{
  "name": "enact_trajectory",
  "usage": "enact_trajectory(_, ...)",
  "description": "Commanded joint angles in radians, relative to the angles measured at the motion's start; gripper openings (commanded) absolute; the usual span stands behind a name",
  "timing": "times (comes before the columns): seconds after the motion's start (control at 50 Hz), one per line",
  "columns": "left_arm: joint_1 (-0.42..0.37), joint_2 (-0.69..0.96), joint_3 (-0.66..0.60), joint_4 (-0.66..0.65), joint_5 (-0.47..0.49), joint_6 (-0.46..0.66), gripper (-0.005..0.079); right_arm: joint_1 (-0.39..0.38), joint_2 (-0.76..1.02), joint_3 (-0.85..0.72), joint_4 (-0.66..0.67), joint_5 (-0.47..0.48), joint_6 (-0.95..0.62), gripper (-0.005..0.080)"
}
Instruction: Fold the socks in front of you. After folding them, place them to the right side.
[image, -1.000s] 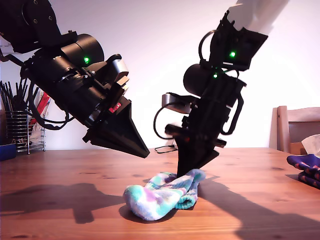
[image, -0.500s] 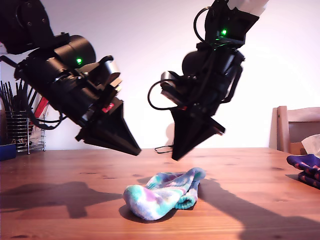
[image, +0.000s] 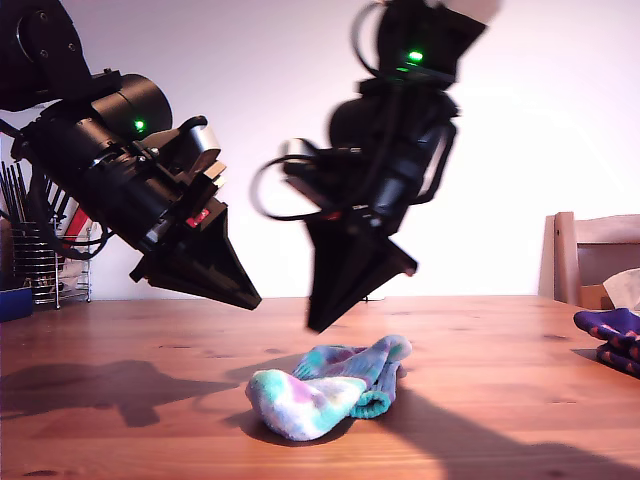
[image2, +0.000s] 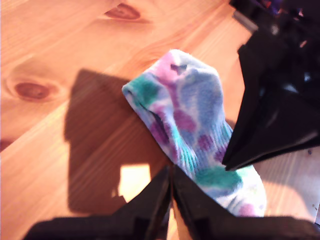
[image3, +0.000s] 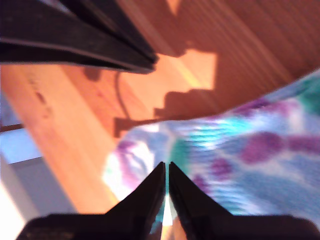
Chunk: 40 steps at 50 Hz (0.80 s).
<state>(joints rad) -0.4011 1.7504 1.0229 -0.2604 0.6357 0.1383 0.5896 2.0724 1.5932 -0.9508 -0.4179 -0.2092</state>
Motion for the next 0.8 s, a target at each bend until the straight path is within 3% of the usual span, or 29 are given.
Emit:
enact_trajectory(0.0, 0.0, -0.004, -0.006, 0.006, 0.003, 0.002, -0.0024, -0.009, 0.058, -0.023, 0.006, 0.015, 0.0, -0.0013)
enact_trajectory(0.28, 0.0, -0.004, -0.006, 0.007, 0.003, 0.005, -0.0024, 0.002, 0.092, -0.024, 0.066, 0.049, 0.004, -0.0013)
enact_trajectory(0.78, 0.0, -0.004, -0.006, 0.019, -0.001, 0.019, -0.0024, -0.003, 0.136, -0.042, 0.008, 0.352, -0.092, -0.0013)
